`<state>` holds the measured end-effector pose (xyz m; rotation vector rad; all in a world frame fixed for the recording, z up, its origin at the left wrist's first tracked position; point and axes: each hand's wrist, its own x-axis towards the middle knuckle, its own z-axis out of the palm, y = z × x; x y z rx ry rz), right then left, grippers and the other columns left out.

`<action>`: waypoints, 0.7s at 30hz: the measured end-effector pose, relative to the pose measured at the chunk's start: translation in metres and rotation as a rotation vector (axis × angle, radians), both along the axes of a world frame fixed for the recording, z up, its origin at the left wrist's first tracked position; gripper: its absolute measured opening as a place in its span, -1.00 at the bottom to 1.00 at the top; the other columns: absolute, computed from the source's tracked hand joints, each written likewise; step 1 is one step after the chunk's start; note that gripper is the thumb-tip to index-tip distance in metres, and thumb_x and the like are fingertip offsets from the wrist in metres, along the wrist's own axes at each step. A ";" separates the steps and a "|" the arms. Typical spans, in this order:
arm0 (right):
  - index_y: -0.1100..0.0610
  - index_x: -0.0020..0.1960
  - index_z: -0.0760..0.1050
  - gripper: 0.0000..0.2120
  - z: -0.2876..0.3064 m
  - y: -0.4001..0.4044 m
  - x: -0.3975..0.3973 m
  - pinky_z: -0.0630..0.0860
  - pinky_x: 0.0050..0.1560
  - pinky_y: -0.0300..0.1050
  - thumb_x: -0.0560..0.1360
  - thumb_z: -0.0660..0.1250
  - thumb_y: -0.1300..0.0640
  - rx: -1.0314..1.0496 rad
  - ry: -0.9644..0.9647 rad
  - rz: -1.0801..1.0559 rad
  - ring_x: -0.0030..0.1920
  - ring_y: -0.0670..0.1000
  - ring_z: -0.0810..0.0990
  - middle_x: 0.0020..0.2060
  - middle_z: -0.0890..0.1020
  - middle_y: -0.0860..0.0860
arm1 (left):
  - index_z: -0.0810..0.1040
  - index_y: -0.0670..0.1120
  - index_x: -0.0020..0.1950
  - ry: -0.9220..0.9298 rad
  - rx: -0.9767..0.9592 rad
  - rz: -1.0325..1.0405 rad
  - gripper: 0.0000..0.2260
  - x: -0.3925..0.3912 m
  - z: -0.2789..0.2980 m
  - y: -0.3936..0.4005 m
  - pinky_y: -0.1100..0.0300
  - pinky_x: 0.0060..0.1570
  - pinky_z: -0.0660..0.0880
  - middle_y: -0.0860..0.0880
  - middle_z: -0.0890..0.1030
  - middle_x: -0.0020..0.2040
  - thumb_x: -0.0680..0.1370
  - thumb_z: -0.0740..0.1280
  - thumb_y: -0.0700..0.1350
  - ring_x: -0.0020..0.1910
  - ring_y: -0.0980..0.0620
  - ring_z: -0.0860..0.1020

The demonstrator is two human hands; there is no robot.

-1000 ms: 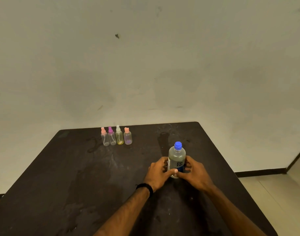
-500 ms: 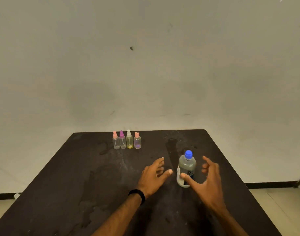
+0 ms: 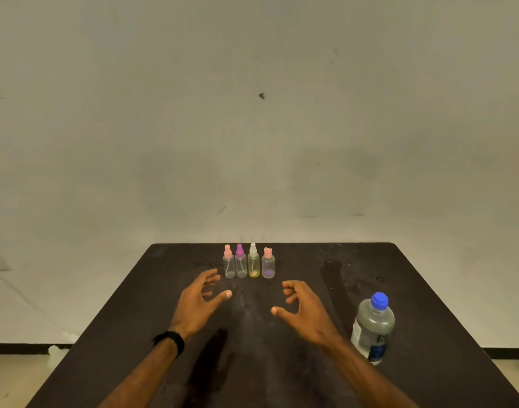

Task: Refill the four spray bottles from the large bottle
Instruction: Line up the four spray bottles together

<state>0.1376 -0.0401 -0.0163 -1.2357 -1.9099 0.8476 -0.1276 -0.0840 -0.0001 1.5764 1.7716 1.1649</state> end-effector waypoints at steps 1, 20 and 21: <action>-0.01 0.29 0.42 -0.44 0.000 0.015 -0.006 0.52 0.01 -0.30 0.36 0.54 -0.06 -0.039 -0.017 0.005 0.02 -0.14 0.54 0.10 0.52 -0.10 | 0.37 0.02 0.48 -0.018 -0.022 0.006 -0.34 -0.010 0.000 0.008 0.28 0.19 0.46 0.02 0.52 0.38 0.44 0.51 0.09 0.26 0.08 0.53; -0.09 0.37 0.37 -0.25 -0.022 0.186 -0.071 0.55 -0.22 -0.26 0.27 0.63 0.03 -0.428 0.058 0.144 0.09 -0.05 0.61 0.17 0.58 -0.12 | 0.43 0.08 0.38 -0.182 -0.252 -0.266 -0.26 -0.066 -0.036 0.169 0.19 0.36 0.46 0.16 0.57 0.27 0.26 0.65 -0.03 0.22 0.25 0.54; -0.09 0.37 0.40 -0.28 -0.024 0.187 -0.073 0.54 -0.23 -0.26 0.28 0.62 0.02 -0.431 0.058 0.145 0.07 -0.05 0.62 0.16 0.60 -0.11 | 0.43 0.02 0.42 -0.177 -0.254 -0.274 -0.27 -0.065 -0.038 0.173 0.27 0.32 0.47 0.15 0.57 0.28 0.31 0.64 -0.10 0.21 0.26 0.55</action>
